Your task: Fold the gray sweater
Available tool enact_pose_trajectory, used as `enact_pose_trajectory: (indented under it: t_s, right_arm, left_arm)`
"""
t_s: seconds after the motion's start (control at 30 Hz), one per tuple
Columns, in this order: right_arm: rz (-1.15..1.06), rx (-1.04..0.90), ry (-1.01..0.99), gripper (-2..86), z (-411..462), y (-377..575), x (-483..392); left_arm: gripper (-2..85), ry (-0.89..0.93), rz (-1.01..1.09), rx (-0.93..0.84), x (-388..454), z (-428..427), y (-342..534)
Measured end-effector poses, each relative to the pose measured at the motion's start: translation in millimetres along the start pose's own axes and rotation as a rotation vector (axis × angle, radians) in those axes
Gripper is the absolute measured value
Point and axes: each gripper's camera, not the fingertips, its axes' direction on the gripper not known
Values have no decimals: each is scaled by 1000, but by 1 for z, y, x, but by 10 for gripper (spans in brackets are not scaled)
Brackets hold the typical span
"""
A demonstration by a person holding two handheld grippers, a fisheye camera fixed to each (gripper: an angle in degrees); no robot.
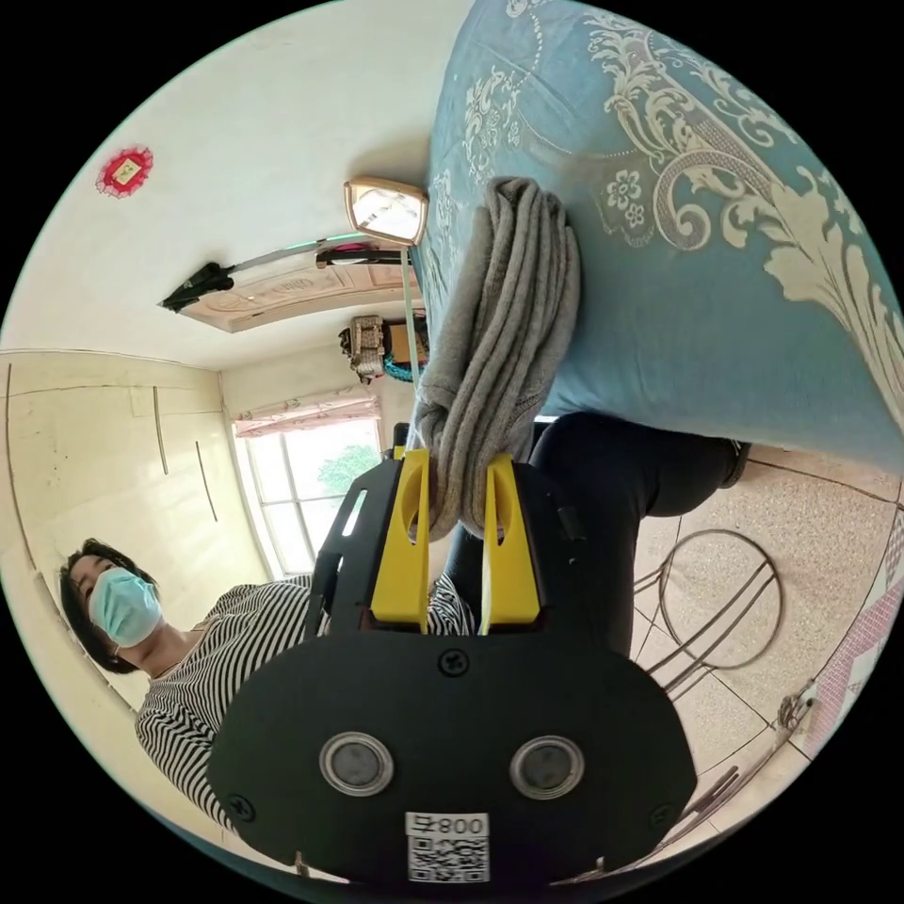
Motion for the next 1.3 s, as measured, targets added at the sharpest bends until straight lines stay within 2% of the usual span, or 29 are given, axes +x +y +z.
enact_pose_trajectory:
  t_s: [0.37,0.73,1.0,1.13,1.3]
  right_arm:
    - [-77,35,23,88,-45,78,-12]
    - [-151,69,-27,87,-103,86,-8]
    - [-257,132,-64,85,-177,17,-36]
    - [-307,148,-27,83,-228,-54,-63]
    - [-340,166,-20,84,-303,-141,-94]
  left_arm:
    - [131,48,35,-29,65,21,64]
    - [131,54,48,-7,166,40,78]
    - [131,38,150,-6,304,62,6]
    - [131,51,164,-15,366,76,-49]
    - [131,29,239,-44,482,112,-137]
